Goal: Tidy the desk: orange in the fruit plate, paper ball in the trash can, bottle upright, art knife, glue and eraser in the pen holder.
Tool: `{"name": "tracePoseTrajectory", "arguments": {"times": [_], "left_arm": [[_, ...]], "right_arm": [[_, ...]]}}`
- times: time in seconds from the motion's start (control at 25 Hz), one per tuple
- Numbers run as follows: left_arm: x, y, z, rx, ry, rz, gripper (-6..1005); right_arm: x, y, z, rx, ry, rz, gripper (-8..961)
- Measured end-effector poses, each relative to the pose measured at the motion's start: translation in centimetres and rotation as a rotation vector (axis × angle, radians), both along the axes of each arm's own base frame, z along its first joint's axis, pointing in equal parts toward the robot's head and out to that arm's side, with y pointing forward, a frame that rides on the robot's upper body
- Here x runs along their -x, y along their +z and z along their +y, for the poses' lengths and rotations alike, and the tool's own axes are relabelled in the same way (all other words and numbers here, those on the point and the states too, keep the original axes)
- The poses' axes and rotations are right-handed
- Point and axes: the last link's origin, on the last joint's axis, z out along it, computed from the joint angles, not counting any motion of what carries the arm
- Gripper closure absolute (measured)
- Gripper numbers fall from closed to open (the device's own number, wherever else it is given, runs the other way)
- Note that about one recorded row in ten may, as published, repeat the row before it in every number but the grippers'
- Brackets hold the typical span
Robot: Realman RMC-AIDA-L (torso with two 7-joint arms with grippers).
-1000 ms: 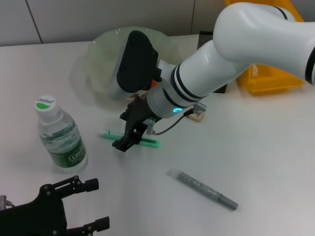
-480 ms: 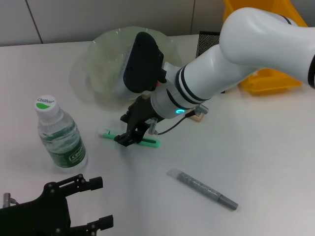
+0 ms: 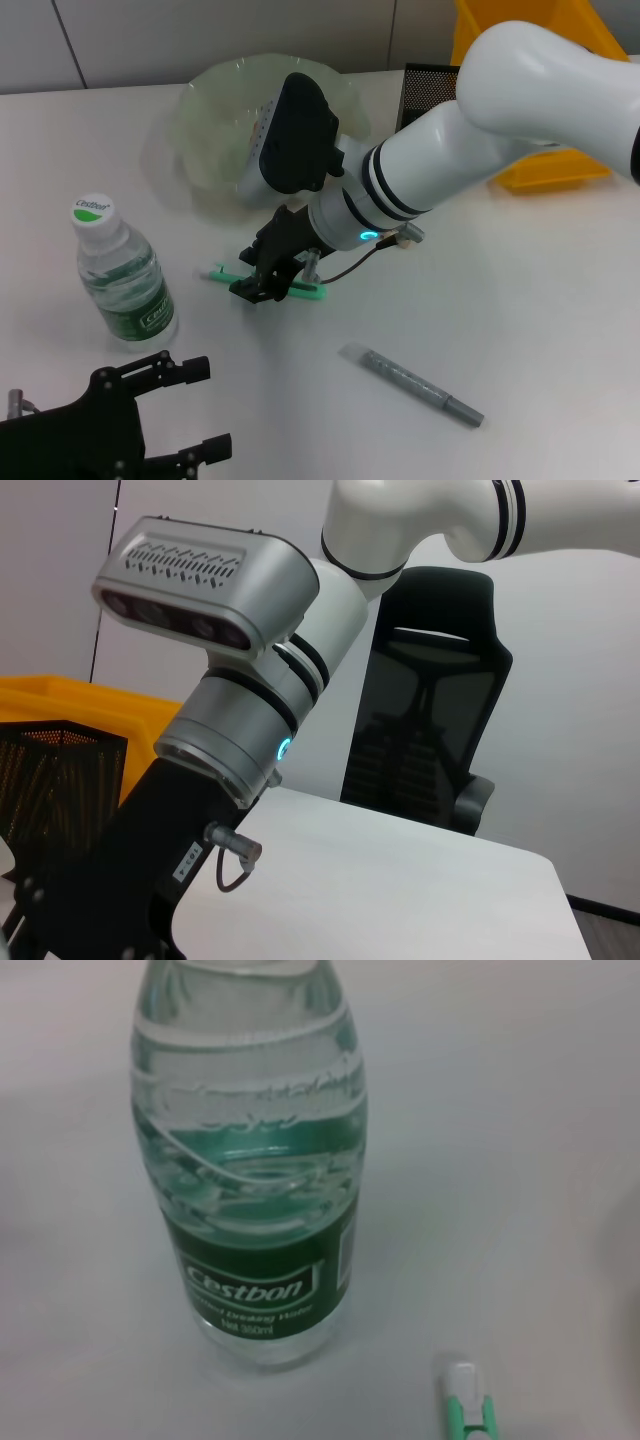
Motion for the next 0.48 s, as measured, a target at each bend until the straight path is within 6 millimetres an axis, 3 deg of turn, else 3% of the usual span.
{"name": "tracePoseTrajectory", "arguments": {"times": [0.48], "left_arm": [[-0.12,-0.37,0.26,0.001,0.002,-0.001,200]], "right_arm": [[-0.52,0.02,0.05,-0.005,-0.002,-0.009,574]]}}
